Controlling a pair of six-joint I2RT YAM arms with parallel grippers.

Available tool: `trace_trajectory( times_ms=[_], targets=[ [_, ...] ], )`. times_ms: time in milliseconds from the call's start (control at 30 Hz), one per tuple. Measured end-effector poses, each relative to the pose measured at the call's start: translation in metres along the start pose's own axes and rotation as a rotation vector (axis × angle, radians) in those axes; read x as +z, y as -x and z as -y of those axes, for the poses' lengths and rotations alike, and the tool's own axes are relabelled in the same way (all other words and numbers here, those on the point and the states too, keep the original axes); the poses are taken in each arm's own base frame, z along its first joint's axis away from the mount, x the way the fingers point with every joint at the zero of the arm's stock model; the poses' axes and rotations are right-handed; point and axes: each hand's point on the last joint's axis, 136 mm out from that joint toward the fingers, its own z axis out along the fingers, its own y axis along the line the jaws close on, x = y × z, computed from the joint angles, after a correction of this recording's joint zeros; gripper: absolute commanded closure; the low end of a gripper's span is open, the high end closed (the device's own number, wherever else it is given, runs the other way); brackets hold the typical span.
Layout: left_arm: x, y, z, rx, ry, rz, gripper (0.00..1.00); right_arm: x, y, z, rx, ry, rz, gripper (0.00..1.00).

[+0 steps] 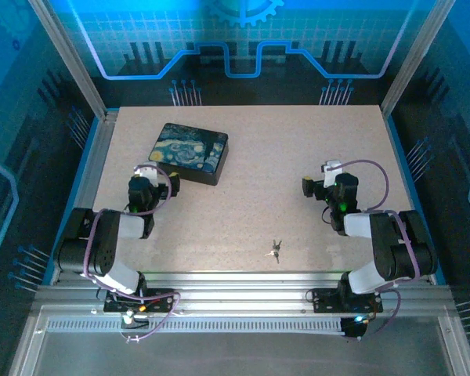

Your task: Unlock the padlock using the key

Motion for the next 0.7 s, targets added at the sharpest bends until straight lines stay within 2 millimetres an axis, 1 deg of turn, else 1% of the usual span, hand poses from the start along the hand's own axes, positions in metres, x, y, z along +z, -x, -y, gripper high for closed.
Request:
trace_trajectory(
  times_ms=[133, 167, 233, 267, 300, 400, 467, 533, 567, 633, 700],
  targets=[
    [0.001, -0.003, -0.001, 0.000, 0.005, -0.033, 0.01, 0.000, 0.000, 0.000, 0.001, 0.000, -0.004, 0.00],
    [0.001, -0.001, -0.001, 0.000, 0.009, -0.048, 0.01, 0.001, -0.001, 0.000, 0.001, 0.000, -0.014, 0.00],
    [0.001, 0.014, -0.003, -0.008, 0.027, -0.058, 0.01, 0.002, 0.002, 0.001, 0.006, 0.000, -0.035, 0.00],
    [0.002, 0.027, -0.005, -0.020, 0.045, -0.052, 0.01, 0.002, 0.007, 0.003, 0.011, -0.004, -0.045, 0.01],
    [0.003, 0.038, -0.006, -0.031, 0.061, -0.047, 0.01, 0.002, 0.014, 0.005, 0.016, -0.011, -0.046, 0.01],
    [0.009, 0.078, -0.012, -0.104, 0.115, -0.042, 0.01, -0.001, 0.045, 0.011, 0.033, -0.026, -0.028, 0.03],
    [0.012, 0.099, -0.017, -0.196, 0.169, -0.068, 0.01, -0.005, 0.067, 0.012, 0.048, -0.026, -0.014, 0.03],
    [0.017, 0.114, -0.020, -0.285, 0.210, -0.104, 0.01, -0.011, 0.082, 0.010, 0.060, -0.021, -0.007, 0.03],
    [0.020, 0.121, -0.020, -0.333, 0.232, -0.125, 0.01, -0.014, 0.087, 0.007, 0.066, -0.014, -0.006, 0.04],
    [0.027, 0.125, -0.018, -0.416, 0.263, -0.172, 0.01, -0.020, 0.094, -0.001, 0.075, 0.010, -0.014, 0.04],
    [0.034, 0.119, -0.011, -0.488, 0.283, -0.229, 0.01, -0.023, 0.098, -0.012, 0.073, 0.036, -0.033, 0.04]
  ],
)
